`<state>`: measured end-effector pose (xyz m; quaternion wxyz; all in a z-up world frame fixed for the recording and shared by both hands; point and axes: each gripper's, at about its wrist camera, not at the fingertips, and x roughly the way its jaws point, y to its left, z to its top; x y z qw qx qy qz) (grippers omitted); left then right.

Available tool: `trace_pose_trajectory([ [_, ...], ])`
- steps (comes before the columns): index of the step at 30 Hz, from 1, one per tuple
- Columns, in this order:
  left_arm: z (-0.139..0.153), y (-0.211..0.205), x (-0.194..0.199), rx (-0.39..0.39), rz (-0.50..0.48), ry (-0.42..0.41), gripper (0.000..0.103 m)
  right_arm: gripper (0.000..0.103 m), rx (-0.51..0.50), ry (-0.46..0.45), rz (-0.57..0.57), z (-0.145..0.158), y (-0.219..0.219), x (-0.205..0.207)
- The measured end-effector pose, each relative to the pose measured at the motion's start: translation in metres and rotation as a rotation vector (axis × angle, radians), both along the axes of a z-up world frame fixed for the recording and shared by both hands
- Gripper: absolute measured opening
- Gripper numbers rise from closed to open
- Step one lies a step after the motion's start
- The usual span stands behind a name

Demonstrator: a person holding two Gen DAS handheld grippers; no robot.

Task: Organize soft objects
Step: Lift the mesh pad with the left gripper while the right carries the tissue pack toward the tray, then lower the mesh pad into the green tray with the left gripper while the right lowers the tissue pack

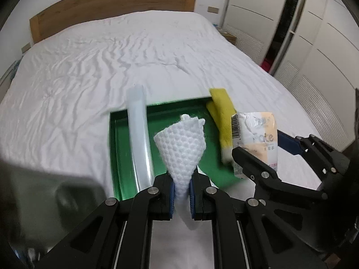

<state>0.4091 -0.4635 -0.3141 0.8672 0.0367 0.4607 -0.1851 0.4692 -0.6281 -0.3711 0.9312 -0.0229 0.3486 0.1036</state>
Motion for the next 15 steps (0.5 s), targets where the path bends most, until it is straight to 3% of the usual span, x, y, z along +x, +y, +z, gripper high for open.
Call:
trace_pose_trajectory([
  [9,-0.047,-0.028,0.073,0.06,0.083,0.011,0.008,0.054,-0.044,0.035,0.02,-0.062,-0.004,0.123],
  [15,-0.07,-0.031,0.097,0.074,0.085,0.063,0.008,0.054,-0.083,0.056,0.039,-0.084,0.004,0.167],
])
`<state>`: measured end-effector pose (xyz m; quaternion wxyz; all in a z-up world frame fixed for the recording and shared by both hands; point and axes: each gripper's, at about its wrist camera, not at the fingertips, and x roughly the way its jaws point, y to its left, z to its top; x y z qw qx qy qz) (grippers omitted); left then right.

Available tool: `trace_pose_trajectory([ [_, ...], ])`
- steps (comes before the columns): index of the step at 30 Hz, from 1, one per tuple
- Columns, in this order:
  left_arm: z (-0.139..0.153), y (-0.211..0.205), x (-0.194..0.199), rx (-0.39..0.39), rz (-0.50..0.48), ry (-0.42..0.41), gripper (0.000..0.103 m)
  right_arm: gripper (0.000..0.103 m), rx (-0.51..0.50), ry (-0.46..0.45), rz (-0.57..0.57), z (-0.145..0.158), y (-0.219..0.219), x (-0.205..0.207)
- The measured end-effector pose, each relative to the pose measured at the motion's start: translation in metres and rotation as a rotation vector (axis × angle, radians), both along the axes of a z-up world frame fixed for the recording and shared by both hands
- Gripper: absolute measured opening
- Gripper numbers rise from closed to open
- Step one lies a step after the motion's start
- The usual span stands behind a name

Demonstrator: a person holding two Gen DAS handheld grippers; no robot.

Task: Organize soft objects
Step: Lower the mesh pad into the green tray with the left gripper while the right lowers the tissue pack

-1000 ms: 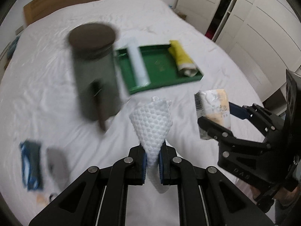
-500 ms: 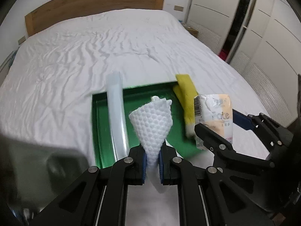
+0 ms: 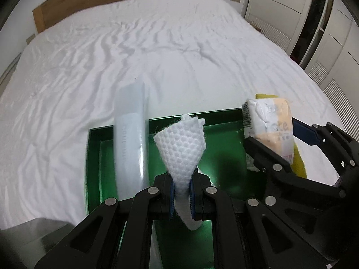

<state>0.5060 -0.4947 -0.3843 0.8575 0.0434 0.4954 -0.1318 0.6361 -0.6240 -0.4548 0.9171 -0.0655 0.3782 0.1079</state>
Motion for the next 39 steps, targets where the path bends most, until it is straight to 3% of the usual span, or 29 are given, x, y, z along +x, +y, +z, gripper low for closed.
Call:
trace_pose_trajectory([
  [7,-0.006,0.004,0.008,0.01,0.021,0.009,0.008,0.054,-0.054,-0.006,0.021,-0.004,0.011,0.015],
  [39,-0.011,-0.003,0.022,0.059,0.01,-0.013,0.008,0.055,-0.097,0.01,0.024,-0.02,0.019,0.029],
])
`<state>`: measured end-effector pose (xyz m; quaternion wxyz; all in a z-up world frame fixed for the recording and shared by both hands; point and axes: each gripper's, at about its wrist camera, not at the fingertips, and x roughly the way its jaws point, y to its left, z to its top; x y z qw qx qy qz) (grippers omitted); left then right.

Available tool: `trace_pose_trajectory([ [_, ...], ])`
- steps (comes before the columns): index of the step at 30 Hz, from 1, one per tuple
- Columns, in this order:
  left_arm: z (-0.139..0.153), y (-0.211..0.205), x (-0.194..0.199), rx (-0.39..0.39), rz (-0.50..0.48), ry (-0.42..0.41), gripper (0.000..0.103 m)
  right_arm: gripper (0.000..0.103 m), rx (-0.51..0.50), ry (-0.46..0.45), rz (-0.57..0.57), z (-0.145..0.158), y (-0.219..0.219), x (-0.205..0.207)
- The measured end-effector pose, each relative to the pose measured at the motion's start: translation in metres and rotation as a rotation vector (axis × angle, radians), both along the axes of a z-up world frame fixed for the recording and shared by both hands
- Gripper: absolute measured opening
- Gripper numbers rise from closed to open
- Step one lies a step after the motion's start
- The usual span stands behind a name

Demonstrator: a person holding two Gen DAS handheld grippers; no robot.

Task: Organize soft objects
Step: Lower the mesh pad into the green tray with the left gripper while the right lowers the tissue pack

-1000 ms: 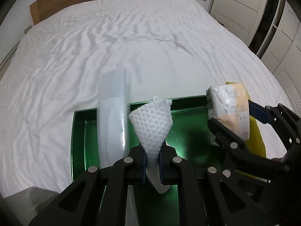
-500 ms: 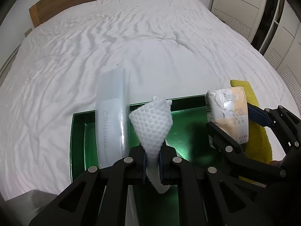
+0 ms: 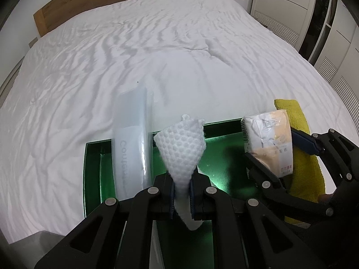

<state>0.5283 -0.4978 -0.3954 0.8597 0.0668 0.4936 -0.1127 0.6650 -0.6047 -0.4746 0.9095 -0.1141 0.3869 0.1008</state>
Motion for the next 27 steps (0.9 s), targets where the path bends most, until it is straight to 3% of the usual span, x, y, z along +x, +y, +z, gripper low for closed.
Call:
trace_pose_trajectory([
  [21,-0.0009,-0.0009,0.0045,0.001,0.0,0.003,0.008,0.058,-0.027,-0.019,0.018,0.0036,0.0058,0.0029],
  [27,-0.0009,-0.001,0.0048,-0.006,0.004,0.001,0.008,0.068,-0.04,-0.05,0.017,0.0095,0.0075,-0.0008],
])
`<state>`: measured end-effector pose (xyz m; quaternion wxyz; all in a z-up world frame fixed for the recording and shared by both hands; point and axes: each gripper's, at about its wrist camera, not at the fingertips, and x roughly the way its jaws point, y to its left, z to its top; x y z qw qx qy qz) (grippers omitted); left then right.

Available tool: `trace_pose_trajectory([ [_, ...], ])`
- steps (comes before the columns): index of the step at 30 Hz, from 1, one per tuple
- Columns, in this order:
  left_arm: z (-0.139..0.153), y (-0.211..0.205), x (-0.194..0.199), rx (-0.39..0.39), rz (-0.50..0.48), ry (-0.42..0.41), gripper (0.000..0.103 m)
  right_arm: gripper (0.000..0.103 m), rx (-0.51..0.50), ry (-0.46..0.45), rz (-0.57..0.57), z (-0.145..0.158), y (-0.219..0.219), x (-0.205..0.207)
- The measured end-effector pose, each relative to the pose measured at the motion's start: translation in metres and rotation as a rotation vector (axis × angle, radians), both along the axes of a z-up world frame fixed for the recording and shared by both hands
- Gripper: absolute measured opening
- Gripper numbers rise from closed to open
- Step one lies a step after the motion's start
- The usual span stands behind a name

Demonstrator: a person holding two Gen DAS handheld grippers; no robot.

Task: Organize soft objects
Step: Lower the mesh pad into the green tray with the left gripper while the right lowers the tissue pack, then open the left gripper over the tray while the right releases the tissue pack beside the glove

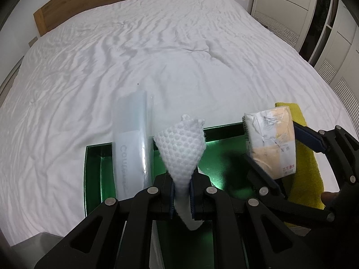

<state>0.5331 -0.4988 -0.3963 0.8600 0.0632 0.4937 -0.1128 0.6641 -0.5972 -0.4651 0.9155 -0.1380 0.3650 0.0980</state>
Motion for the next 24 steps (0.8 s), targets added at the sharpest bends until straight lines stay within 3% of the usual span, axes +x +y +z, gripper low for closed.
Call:
trace_pose_trajectory([
  [4,0.002,0.001,0.0,-0.012,0.006,-0.003,0.008,0.077,0.002,-0.019,0.013,0.005,0.002,-0.004],
  [18,0.011,0.005,-0.004,-0.01,0.01,-0.026,0.011,0.078,-0.005,-0.031,0.012,0.011,0.003,-0.005],
  [21,0.013,0.007,-0.003,0.0,0.024,-0.034,0.02,0.078,-0.002,-0.036,-0.003,0.012,0.002,-0.004],
  [24,0.014,0.014,-0.002,0.003,0.049,-0.035,0.037,0.078,0.004,-0.037,-0.016,0.013,-0.001,-0.004],
])
